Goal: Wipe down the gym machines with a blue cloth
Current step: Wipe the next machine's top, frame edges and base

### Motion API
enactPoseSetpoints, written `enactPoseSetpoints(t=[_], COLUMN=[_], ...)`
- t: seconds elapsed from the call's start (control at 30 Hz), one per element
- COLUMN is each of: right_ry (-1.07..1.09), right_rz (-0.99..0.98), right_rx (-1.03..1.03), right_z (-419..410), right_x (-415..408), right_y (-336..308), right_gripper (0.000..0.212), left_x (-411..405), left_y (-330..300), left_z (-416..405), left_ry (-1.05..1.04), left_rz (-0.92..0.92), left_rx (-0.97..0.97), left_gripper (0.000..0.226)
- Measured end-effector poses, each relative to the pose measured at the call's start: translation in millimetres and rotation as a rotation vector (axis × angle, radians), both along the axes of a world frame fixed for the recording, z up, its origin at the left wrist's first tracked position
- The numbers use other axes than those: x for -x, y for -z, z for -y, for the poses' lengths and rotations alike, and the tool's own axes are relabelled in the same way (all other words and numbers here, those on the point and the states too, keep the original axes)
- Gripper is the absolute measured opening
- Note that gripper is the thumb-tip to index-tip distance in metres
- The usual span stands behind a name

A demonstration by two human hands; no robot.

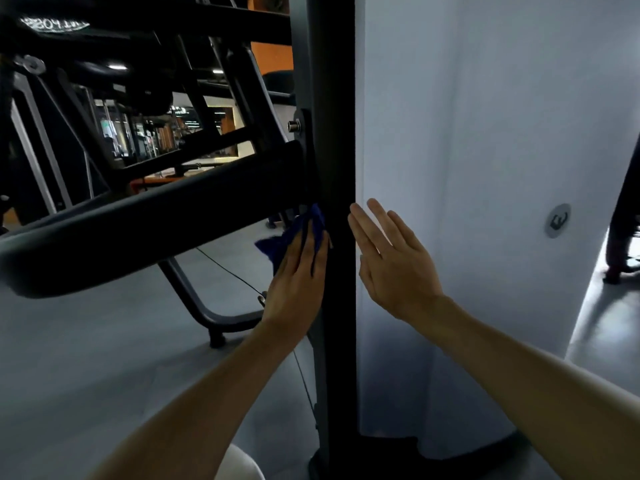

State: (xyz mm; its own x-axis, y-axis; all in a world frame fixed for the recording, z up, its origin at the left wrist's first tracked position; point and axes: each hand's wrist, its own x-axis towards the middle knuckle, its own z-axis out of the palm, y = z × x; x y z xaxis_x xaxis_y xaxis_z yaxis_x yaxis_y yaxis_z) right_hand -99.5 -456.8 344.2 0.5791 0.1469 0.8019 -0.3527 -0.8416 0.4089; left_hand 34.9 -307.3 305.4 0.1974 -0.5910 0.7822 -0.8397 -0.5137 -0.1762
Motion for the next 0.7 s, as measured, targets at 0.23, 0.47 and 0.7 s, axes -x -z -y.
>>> enactPoseSetpoints(t=[0.23,0.47,0.7], right_ry=[0.073,0.074,-0.012], right_rz=[-0.159,-0.27,-0.297], right_rx=[-0.1,-0.22,-0.415], right_z=[-18,-39,-49], right_x=[19,42,60], right_y=[46,90,114], right_gripper=[0.07,0.075,0.088], left_x=[15,26,49], left_y=[60,103,123], left_z=[-21,-47,-56], left_ry=[0.023,0.151,0.279], left_rz=[-0.134,-0.065,0.101], left_rx=[-0.149,-0.193,-0.151], left_gripper=[0.115,0.072,0.063])
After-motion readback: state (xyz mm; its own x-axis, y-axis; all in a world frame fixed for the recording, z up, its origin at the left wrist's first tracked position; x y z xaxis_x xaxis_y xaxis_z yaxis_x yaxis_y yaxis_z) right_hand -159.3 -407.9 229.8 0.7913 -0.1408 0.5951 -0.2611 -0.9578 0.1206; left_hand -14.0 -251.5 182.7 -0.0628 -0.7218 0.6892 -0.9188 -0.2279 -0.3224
